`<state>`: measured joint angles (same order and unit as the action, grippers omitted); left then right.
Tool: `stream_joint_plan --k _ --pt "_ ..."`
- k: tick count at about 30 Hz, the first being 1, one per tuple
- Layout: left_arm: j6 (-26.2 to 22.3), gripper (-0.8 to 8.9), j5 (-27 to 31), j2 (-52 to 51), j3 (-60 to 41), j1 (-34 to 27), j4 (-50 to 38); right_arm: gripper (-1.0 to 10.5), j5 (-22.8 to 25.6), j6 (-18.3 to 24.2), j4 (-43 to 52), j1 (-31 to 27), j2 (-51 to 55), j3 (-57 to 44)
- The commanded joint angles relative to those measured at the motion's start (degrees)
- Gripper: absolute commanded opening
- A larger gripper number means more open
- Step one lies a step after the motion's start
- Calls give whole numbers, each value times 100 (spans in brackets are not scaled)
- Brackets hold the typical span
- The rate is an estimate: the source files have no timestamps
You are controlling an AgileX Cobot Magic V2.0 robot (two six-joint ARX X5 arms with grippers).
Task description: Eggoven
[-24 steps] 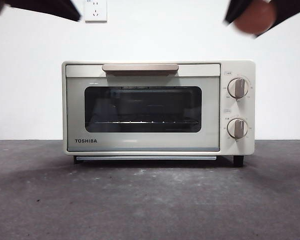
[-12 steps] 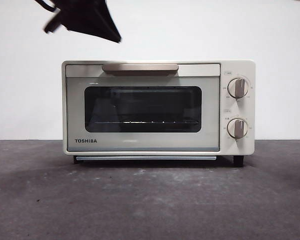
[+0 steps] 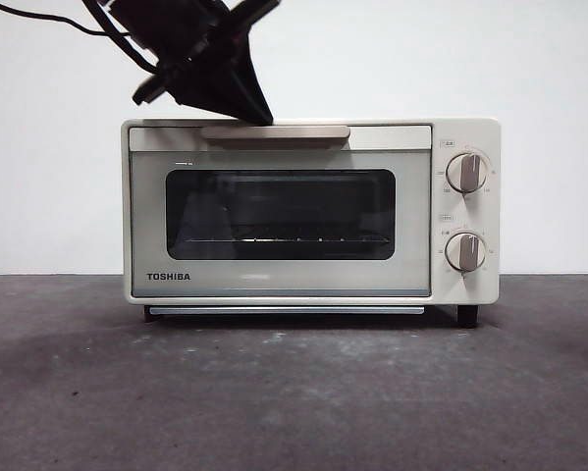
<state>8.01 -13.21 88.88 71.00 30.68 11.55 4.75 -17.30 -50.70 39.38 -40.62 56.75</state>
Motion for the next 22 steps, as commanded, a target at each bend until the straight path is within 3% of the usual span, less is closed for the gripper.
stream_joint_plan --k 1,11,22 --pt "-116 7 39 192 129 63 -35 3 94 129 48 50 -35 70" --pt "-219 7 39 219 129 420 649 3 133 173 120 50 -42 70" --pt "-175 7 35 216 129 1244 1790 3 136 186 140 50 -46 70"
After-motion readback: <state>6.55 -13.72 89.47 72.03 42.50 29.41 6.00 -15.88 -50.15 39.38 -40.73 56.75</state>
